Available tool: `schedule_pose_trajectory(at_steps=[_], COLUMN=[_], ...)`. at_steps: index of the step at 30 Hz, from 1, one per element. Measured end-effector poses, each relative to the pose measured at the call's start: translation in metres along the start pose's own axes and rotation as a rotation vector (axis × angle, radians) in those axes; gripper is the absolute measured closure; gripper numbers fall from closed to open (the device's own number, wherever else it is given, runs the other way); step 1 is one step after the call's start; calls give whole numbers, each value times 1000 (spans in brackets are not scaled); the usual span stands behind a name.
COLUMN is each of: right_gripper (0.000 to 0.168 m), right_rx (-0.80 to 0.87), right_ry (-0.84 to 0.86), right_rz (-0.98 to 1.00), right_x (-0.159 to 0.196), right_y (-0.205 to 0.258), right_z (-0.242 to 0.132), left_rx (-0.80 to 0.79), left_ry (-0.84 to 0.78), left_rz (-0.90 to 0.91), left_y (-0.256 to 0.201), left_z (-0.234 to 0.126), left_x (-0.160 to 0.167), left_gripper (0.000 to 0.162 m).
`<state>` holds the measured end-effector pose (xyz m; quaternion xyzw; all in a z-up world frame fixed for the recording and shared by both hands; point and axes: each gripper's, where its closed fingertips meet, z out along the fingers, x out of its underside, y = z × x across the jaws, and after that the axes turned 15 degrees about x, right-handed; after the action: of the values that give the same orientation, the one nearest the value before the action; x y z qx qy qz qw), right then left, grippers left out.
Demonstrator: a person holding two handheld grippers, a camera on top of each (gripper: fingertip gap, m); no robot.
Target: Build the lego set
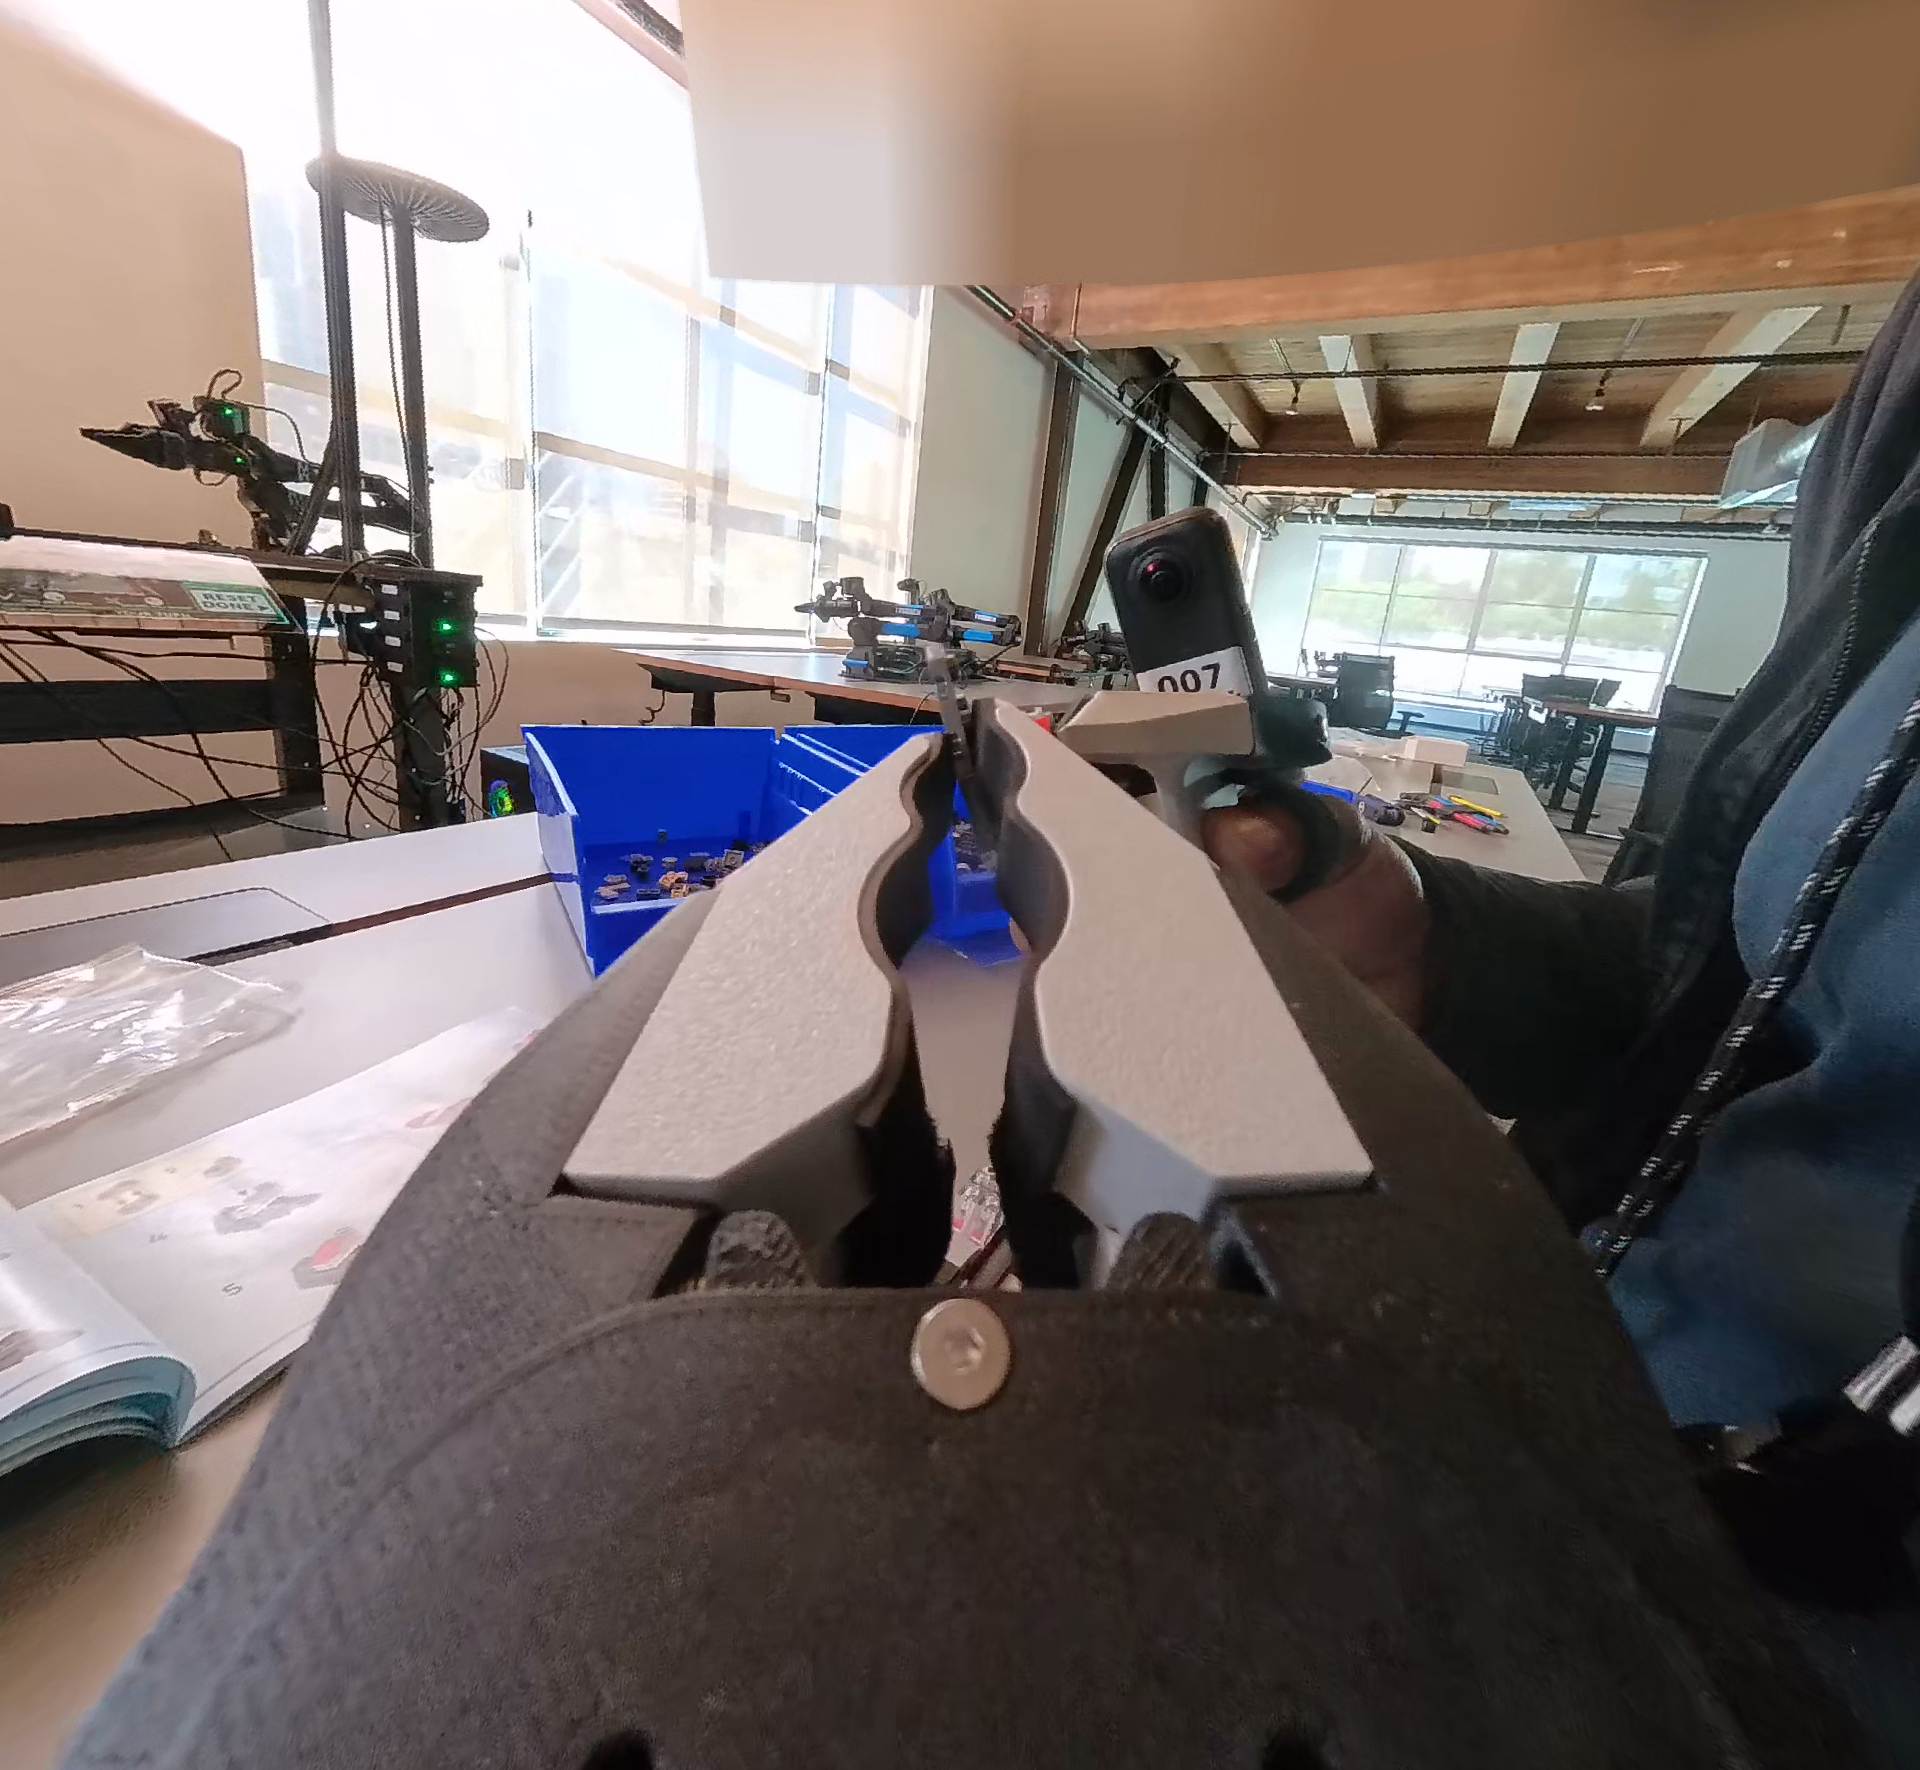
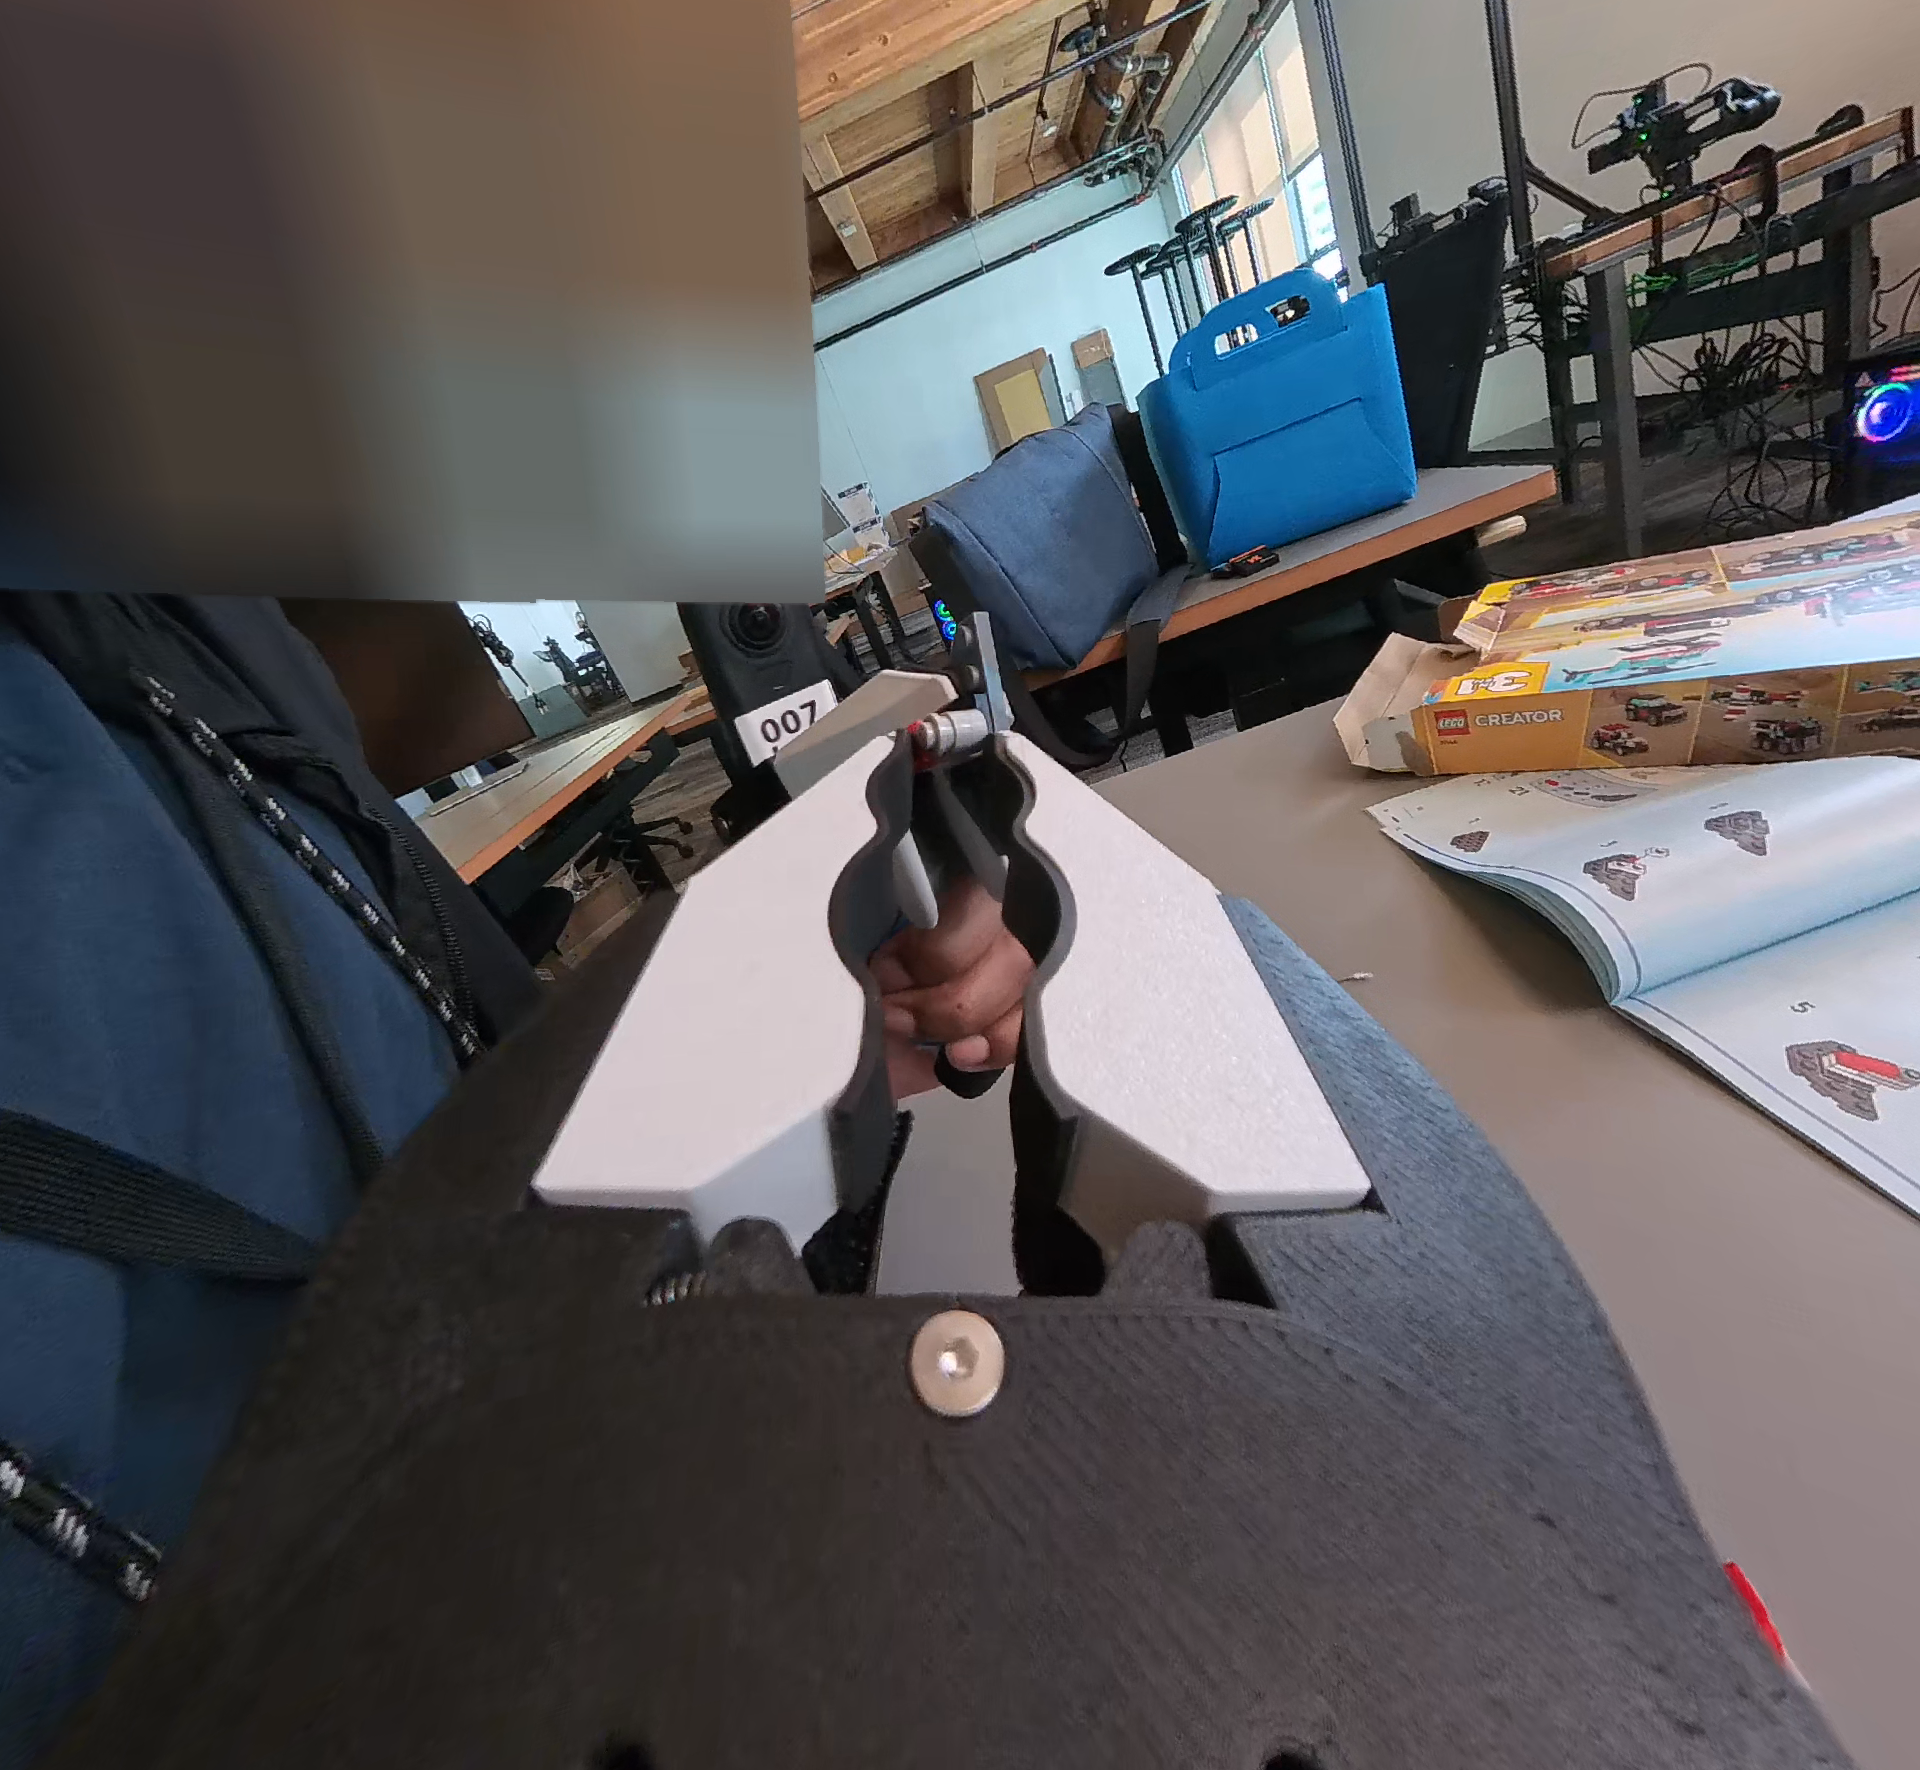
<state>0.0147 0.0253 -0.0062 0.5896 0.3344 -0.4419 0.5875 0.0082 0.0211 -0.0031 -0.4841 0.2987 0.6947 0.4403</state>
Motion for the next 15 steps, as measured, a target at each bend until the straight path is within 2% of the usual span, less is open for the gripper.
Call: schedule_pose_trajectory(at_steps=[15], right_gripper=[154], right_rx=[27], right_ry=[-9], right_rz=[30], right_x=[0], right_y=[-6], right_z=[2], left_rx=[-30], left_ry=[4], left_rz=[-2], left_y=[5], left_z=[-1], left_x=[2], left_gripper=[159])
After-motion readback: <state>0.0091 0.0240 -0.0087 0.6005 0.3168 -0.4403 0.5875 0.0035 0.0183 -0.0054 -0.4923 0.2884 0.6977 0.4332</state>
